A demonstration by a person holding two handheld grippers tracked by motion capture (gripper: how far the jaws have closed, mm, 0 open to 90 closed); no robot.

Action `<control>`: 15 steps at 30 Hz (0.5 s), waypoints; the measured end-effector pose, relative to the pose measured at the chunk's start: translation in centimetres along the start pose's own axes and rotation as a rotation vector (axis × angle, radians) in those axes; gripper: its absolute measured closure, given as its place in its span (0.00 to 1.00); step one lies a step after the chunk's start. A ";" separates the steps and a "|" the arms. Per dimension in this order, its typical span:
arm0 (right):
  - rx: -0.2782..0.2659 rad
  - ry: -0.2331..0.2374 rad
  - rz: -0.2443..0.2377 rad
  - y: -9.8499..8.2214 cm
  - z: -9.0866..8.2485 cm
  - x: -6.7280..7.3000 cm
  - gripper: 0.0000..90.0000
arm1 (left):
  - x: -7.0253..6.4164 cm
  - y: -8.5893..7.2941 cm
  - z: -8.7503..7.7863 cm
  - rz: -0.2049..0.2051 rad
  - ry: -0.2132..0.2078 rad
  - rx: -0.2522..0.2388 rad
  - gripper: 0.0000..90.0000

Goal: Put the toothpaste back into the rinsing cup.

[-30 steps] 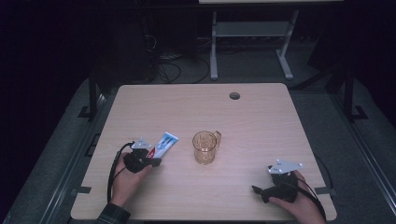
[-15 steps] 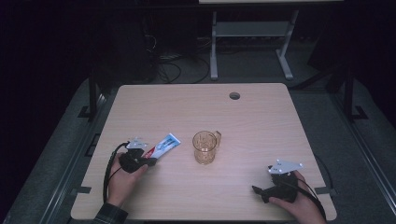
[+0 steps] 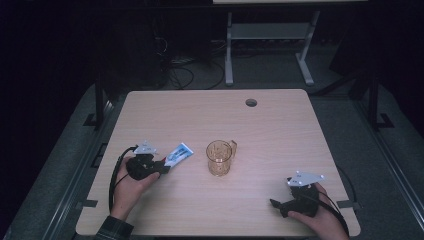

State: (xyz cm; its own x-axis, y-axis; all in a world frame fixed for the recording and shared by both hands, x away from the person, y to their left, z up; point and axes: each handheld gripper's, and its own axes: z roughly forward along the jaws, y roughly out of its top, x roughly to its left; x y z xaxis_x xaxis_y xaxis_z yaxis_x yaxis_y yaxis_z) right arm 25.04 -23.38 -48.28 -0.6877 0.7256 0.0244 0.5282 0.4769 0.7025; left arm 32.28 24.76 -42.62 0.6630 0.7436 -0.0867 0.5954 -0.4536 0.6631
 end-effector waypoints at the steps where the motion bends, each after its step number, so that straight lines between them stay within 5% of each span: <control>1: -0.001 0.000 0.001 0.0 0.0 0.0 0.01 | 0.1 0.2 0.1 0.006 0.002 0.000 0.69; 15: -0.001 -0.001 0.001 0.0 0.0 0.0 0.01 | 1.5 2.2 1.3 0.017 0.014 0.056 0.47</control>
State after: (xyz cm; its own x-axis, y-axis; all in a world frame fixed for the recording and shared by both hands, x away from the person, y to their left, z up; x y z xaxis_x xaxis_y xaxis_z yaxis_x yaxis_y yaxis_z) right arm 25.04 -23.37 -48.28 -0.6869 0.7263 0.0246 0.5281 0.4757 0.7034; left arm 35.19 24.19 -42.28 0.6674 0.7418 -0.0650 0.6085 -0.4930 0.6219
